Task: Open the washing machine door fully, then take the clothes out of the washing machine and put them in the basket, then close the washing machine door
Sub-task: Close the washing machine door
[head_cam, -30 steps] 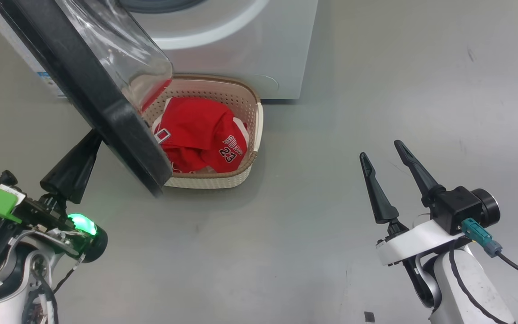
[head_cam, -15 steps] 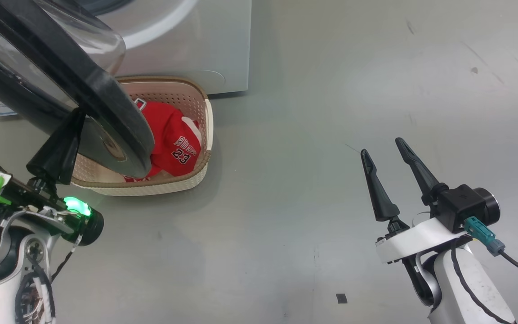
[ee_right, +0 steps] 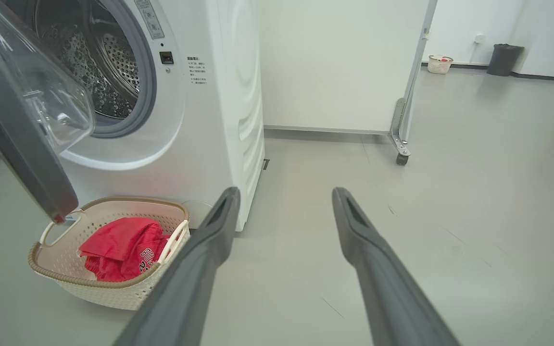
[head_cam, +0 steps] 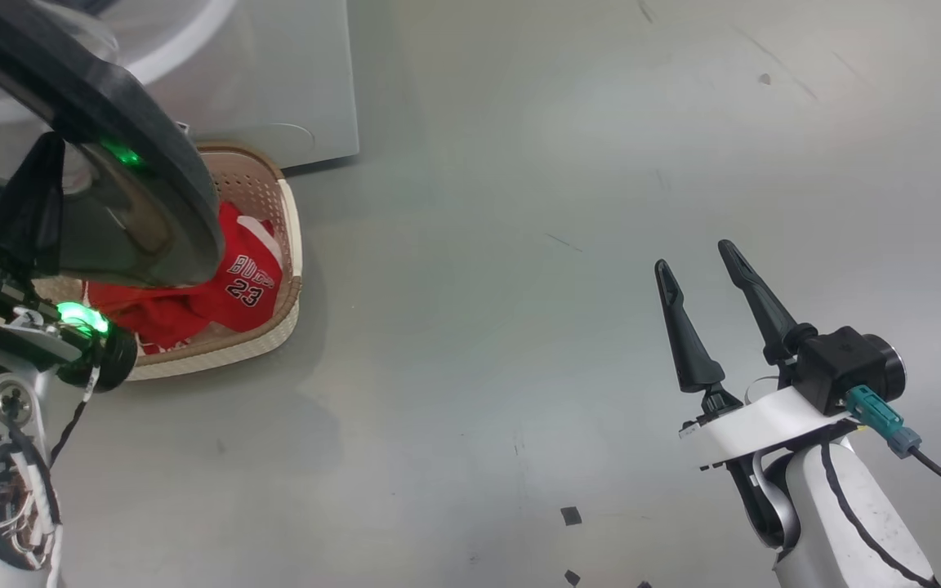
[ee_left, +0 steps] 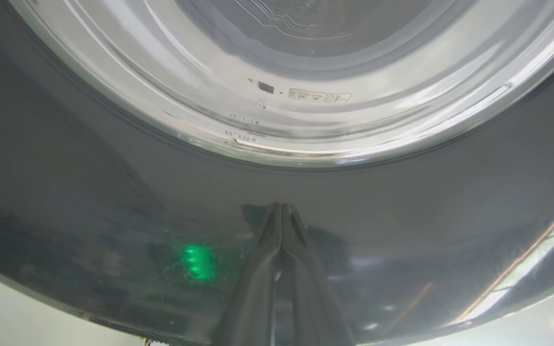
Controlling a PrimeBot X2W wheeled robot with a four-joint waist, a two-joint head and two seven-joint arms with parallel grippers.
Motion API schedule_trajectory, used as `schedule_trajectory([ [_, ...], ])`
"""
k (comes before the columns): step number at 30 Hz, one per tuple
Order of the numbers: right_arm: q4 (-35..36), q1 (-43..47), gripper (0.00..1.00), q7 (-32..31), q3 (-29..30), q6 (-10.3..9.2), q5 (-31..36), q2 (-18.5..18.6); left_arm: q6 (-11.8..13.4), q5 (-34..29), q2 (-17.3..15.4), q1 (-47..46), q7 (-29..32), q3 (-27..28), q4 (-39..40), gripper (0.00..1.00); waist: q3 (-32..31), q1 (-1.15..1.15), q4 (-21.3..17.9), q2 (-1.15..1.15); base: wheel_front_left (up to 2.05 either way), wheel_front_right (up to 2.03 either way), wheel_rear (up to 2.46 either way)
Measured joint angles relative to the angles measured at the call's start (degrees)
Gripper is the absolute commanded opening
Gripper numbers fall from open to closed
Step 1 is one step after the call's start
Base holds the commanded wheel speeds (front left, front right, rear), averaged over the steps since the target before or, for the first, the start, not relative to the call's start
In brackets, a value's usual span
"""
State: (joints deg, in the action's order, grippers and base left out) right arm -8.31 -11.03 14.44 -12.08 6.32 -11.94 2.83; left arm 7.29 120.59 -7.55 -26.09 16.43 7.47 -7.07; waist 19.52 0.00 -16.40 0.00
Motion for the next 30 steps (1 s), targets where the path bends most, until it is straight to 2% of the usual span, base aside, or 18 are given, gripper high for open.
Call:
schedule_trajectory([
  [10,0.34,-0.15,1.00,0.00,-0.70,-1.00,-2.64,-0.12,0.00,0.26,-0.47,-3.95,-3.24,-1.18,-2.35,0.00,0.99,0.00,-5.30,0.00,0.00,0.00,0.00],
  [15,0.68,-0.13,1.00,0.00,-0.04,-1.63,-2.66,-0.18,0.00,0.41,-0.36,-5.06,-3.46,-3.00,-3.41,0.00,1.11,0.00,-6.09,0.00,0.00,0.00,0.00],
  [18,1.26,-0.13,1.00,0.00,0.75,-2.37,-2.66,-0.22,0.00,0.41,-0.33,-5.36,-3.07,-4.56,-3.92,0.00,0.96,0.00,-5.73,0.00,0.00,0.00,0.00],
  [26,1.63,-0.14,1.00,0.00,1.34,-2.36,-1.78,-0.25,0.00,0.37,-0.35,-4.98,-1.83,-6.44,-5.19,0.00,-0.16,0.00,-3.06,0.00,0.00,0.00,0.00],
  [30,1.47,-0.13,1.00,0.00,1.64,-2.35,-0.97,-0.25,-0.01,-1.70,-0.71,-2.02,0.99,-10.34,-4.82,0.00,-1.31,0.00,-1.20,0.00,0.00,0.00,0.00],
])
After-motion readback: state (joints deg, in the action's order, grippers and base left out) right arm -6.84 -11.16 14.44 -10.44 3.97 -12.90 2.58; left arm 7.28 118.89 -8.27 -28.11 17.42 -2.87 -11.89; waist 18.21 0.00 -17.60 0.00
